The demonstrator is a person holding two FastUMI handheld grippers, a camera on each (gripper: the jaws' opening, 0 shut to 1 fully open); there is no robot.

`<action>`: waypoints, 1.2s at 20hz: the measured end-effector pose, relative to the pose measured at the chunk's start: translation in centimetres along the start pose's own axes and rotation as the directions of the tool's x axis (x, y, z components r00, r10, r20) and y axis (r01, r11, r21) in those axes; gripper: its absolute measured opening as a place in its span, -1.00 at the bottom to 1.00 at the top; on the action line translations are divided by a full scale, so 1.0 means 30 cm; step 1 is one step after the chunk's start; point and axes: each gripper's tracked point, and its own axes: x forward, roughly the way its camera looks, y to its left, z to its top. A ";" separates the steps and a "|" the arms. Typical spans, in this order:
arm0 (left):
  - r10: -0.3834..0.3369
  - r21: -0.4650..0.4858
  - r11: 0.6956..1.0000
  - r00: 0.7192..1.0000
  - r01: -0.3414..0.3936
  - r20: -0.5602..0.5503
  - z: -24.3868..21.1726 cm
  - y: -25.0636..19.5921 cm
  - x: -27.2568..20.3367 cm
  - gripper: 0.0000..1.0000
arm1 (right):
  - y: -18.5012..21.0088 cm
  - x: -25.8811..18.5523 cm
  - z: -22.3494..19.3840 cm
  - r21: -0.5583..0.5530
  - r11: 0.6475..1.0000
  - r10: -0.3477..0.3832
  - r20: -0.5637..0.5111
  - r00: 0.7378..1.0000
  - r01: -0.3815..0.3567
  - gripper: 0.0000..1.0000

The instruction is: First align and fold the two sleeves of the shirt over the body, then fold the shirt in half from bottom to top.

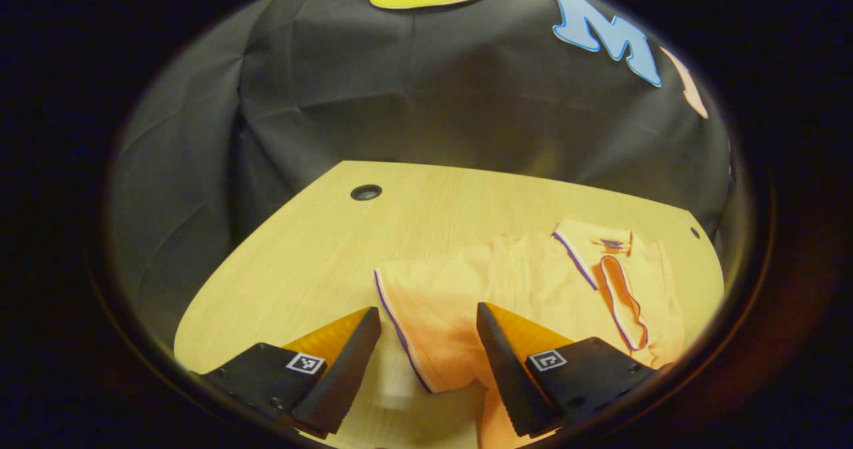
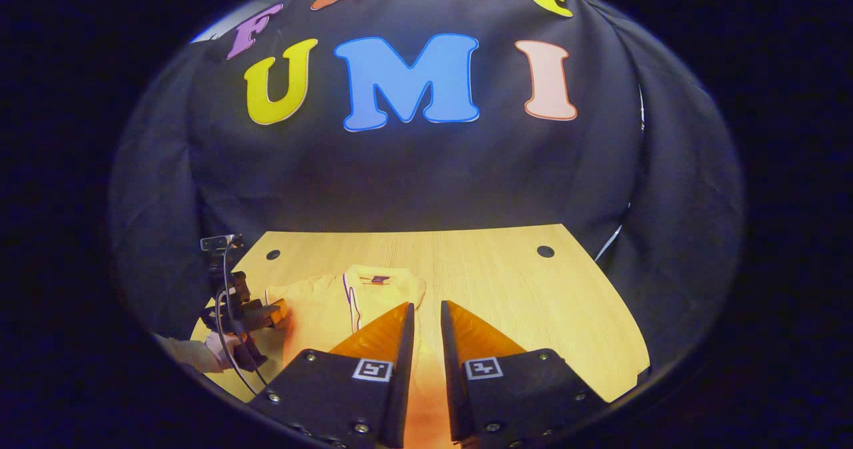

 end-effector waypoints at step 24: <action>-0.091 0.207 0.976 0.992 0.071 0.091 0.157 -0.329 -0.018 -0.77 | -0.119 -0.023 -0.093 0.056 0.997 -0.046 -0.044 0.998 0.049 -0.50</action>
